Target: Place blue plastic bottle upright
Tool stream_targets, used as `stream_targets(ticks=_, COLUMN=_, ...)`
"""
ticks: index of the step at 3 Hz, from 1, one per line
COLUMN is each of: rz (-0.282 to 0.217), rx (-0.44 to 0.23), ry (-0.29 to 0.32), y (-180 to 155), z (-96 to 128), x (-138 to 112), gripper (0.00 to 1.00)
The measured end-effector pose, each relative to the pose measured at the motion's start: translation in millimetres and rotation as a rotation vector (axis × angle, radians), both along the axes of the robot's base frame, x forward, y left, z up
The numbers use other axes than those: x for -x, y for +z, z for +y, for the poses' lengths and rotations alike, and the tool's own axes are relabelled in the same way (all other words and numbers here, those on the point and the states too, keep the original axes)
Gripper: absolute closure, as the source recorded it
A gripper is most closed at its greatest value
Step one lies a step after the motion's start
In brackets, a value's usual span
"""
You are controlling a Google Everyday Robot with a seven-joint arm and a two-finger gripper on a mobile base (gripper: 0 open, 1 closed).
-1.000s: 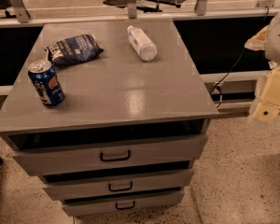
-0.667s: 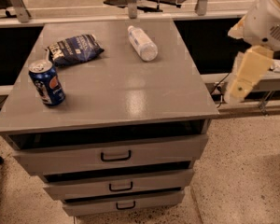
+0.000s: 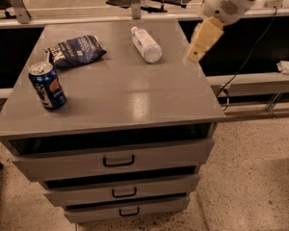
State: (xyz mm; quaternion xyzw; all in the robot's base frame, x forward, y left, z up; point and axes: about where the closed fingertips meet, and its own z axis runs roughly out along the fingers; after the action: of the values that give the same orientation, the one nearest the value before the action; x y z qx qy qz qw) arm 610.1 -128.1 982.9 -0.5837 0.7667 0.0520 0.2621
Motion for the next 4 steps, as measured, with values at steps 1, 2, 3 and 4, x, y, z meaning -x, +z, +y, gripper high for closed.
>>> stream_targets(ticks=1, rz=-0.032, rx=-0.066, ry=-0.013, y=7, z=23, x=-30, gripper=0.0)
stream_targets(ticks=2, rz=-0.04, rx=-0.085, ry=-0.019, y=7, z=28, x=-38, gripper=0.0)
stream_targets(ticks=3, rz=-0.053, rx=-0.135, ry=-0.052, y=0, z=45, x=-58, gripper=0.0)
stream_targets(ticks=4, rz=-0.056, rx=-0.233, ry=-0.12, y=-8, z=65, x=-93, gripper=0.0)
